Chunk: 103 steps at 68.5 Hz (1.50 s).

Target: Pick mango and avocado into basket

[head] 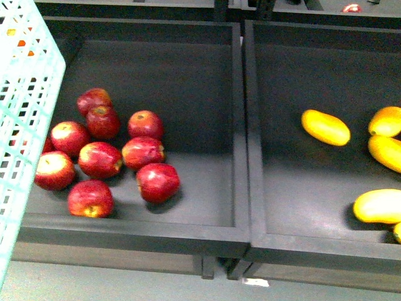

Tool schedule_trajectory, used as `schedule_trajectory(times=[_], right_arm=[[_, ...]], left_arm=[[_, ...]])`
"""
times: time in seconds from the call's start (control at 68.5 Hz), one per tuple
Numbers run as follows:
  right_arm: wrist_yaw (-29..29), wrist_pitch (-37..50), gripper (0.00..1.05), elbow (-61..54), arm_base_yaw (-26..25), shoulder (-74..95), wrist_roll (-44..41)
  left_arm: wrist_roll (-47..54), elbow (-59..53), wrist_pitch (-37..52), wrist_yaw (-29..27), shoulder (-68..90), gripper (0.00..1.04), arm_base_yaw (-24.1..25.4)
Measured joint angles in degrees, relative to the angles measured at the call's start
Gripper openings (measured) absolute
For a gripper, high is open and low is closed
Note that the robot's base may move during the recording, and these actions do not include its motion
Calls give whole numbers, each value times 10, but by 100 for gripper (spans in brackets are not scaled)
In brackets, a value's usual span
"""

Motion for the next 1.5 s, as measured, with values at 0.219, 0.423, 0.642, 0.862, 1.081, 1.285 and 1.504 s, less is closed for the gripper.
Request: schedule_trajectory(times=[0.219,0.423,0.642,0.862,1.081,1.285,1.504], right_arm=[[0,0,96,0,0,0,0],[-3,0,96,0,-1,0,0],[-2,0,96,0,-1,0,0],[-1,0,96,0,-1,0,0],[-1,0,96,0,-1,0,0],[-1,0,96,0,-1,0,0],[-1,0,96,0,-1,0,0]], left_arm=[[0,0,0,1,0,13,0],[8,1,1,-14,3,13,5],[275,51,-80,123,99,13,-44],[312,128,6,18,240,13,-210],[308,217,-1,-28,374,13,-351],[294,270,0,-25,452,13,-436],[295,295,8,-1,466,13,-496]])
